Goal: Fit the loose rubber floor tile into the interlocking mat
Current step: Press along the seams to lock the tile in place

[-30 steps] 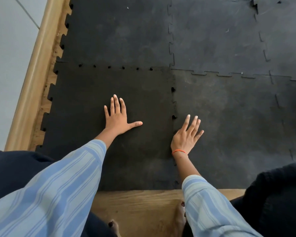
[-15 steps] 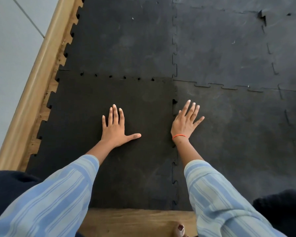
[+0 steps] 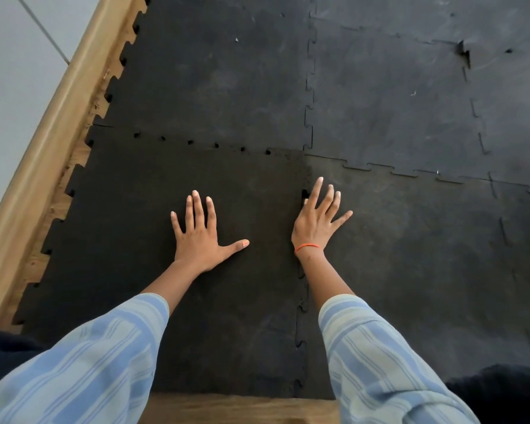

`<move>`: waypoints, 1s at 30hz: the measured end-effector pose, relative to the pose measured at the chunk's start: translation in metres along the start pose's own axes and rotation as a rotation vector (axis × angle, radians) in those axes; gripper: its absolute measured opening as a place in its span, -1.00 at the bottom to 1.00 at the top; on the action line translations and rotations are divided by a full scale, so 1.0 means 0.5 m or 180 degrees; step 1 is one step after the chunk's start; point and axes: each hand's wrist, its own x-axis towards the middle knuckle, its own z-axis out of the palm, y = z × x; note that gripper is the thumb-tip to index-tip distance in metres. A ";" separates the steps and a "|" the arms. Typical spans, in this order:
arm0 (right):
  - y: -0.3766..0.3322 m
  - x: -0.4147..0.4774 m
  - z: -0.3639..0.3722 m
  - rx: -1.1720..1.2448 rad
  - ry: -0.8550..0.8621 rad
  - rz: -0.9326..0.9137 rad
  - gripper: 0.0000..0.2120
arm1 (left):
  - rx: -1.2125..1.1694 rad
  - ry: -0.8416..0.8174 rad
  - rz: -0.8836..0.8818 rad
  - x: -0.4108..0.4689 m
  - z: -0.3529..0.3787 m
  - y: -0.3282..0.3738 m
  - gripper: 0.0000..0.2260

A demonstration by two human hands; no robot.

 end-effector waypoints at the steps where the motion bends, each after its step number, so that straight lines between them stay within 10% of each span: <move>1: -0.001 0.001 -0.001 -0.0047 0.0005 -0.0085 -0.42 | -0.0002 0.0019 -0.0003 0.000 0.000 0.000 0.12; 16: -0.019 0.021 -0.016 -0.0196 -0.1109 -0.0809 -0.28 | -0.0062 0.0526 0.0077 -0.001 0.025 -0.013 -0.01; 30: -0.092 0.122 0.025 0.0032 -0.0667 -0.1399 -0.32 | -0.0022 0.0854 0.0540 0.191 -0.067 -0.091 -0.24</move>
